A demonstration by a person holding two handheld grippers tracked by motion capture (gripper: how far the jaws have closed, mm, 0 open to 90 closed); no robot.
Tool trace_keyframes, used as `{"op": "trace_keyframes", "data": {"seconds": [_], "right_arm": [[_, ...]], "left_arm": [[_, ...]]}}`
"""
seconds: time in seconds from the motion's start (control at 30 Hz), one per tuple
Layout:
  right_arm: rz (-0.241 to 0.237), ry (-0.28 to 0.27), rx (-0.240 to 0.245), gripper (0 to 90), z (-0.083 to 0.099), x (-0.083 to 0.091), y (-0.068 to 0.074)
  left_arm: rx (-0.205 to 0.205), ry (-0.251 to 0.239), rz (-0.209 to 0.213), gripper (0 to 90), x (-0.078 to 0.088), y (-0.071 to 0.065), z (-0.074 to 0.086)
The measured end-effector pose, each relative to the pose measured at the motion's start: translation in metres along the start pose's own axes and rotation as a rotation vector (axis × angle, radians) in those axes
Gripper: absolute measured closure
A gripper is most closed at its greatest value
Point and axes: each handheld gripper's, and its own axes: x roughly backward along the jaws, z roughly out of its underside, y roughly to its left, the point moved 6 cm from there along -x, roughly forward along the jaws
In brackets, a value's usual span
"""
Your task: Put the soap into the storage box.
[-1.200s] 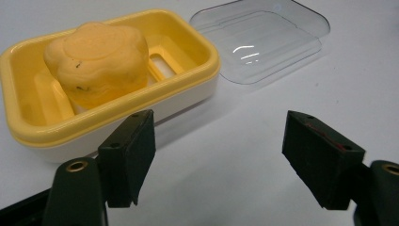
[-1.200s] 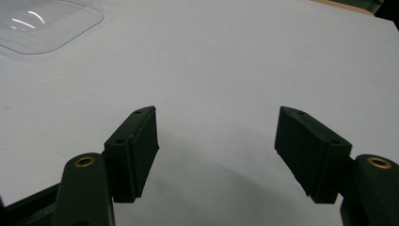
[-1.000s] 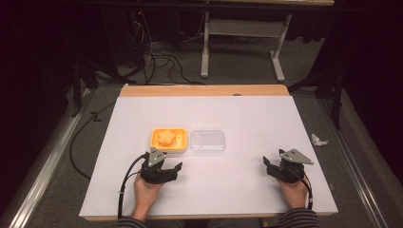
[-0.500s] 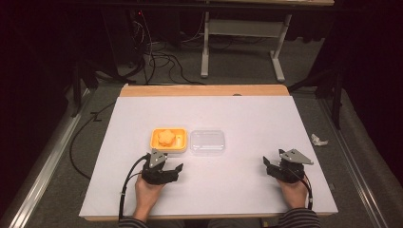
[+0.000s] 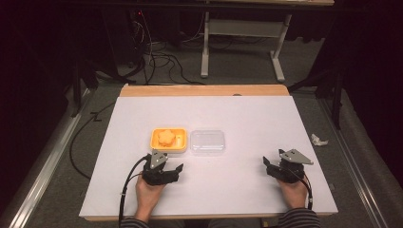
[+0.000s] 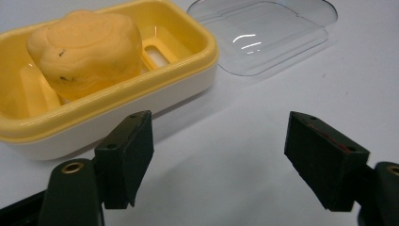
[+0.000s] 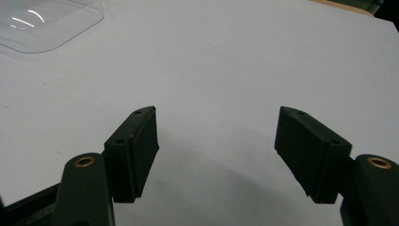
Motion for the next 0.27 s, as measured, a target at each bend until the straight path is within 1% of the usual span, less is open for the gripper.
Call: {"op": "trace_keyframes", "data": {"seconds": [0.1, 0.27], "right_arm": [[-0.001, 0.001, -0.003, 31.0, 0.0001, 0.0000, 0.0001], [-0.001, 0.003, 0.010, 31.0, 0.0001, -0.0002, -0.0004]], "left_arm": [[-0.001, -0.003, -0.004, 24.6, 0.0001, -0.0002, 0.0001], [0.003, -0.006, -0.006, 23.9, 0.0003, 0.0001, 0.0000]]}}
